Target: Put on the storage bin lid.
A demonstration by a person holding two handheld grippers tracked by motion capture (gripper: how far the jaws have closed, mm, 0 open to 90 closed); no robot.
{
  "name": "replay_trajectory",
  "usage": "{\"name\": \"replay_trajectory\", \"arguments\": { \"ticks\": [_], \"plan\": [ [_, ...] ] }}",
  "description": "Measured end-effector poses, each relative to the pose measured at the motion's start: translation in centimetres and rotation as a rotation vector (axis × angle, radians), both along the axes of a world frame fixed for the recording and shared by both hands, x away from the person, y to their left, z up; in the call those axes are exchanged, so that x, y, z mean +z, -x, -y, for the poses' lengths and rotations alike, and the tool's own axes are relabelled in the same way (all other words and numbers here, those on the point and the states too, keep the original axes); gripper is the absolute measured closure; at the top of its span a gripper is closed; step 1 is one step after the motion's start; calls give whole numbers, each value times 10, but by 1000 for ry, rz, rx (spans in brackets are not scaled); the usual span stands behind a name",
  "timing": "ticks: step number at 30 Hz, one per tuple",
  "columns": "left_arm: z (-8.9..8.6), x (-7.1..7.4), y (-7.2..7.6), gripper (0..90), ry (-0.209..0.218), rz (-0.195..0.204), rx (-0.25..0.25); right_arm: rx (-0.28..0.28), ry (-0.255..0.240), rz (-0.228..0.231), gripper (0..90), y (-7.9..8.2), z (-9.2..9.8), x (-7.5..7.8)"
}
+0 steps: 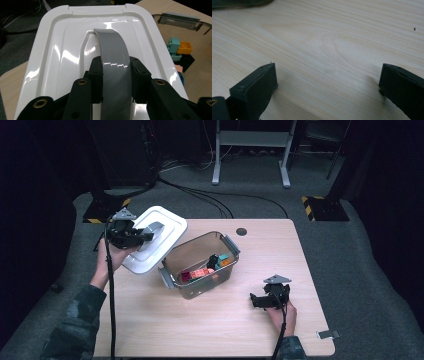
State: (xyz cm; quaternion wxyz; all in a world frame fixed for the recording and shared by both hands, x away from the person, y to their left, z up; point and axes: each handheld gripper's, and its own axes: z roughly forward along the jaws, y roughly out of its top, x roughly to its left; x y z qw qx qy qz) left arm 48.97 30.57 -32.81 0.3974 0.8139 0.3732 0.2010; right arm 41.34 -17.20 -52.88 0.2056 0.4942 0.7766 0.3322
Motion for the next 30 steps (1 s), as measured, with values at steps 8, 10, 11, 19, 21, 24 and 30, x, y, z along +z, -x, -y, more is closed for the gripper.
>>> {"name": "replay_trajectory", "arguments": {
  "ticks": [8,10,11,19,21,24,30],
  "plan": [
    [24,-2,3,671,-6,-6,-80,0,0,0,10,0,0,0],
    [29,-2,3,671,-9,-17,-107,2,0,0,10,0,0,0],
    [32,-2,3,671,-9,-19,-115,1,0,0,10,0,0,0],
    [52,-7,2,671,-2,-44,-188,1,-1,1,11,0,0,0],
    [57,-8,2,671,-3,-45,-205,2,-1,0,11,0,0,0],
    [65,-9,2,671,-8,-50,-228,1,-1,1,11,0,0,0],
    [79,-14,1,671,-22,-59,-280,-5,-4,3,11,0,-1,0]
  ]
}}
